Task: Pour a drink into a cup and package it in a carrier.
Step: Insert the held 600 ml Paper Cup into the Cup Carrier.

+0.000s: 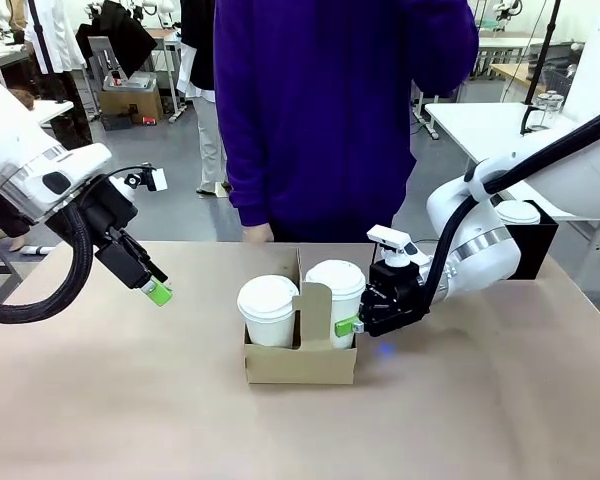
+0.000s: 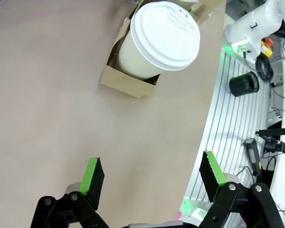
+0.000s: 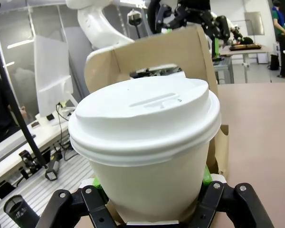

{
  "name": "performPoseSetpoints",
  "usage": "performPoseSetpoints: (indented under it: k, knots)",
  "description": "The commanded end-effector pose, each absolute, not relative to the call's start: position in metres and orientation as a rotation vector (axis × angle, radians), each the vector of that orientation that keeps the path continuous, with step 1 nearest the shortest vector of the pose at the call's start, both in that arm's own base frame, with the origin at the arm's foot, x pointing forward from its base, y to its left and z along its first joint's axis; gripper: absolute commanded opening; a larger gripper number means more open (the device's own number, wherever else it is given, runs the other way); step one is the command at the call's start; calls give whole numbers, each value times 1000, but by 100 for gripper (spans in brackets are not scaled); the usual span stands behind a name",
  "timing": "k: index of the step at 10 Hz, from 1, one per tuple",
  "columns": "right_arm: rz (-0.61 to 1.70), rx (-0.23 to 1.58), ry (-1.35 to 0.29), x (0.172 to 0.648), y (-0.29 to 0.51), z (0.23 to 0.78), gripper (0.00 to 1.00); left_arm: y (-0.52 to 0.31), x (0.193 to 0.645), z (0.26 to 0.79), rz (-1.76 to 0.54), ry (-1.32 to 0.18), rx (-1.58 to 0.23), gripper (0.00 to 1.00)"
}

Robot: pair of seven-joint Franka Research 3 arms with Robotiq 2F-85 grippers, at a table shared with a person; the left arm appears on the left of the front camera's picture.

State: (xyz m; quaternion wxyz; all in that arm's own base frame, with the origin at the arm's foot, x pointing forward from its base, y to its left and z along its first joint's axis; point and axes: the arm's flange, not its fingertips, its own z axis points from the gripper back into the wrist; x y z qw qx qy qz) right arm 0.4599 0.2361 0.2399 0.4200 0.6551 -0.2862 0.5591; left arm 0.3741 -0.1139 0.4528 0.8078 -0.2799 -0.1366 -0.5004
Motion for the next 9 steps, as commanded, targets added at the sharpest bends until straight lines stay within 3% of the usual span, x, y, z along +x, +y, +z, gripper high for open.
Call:
performPoseSetpoints:
  k: [1,2,9]
  knots:
    - [1482,1613,-737,465,239,238,80,-114,374,454,-1075,-295,-603,100]
    - [1513,1585,-742,465,238,237,100,-114,374,454,-1075,-295,-603,100]
    - [1591,1430,-836,475,204,276,100,-114,374,454,-1075,-295,-603,100]
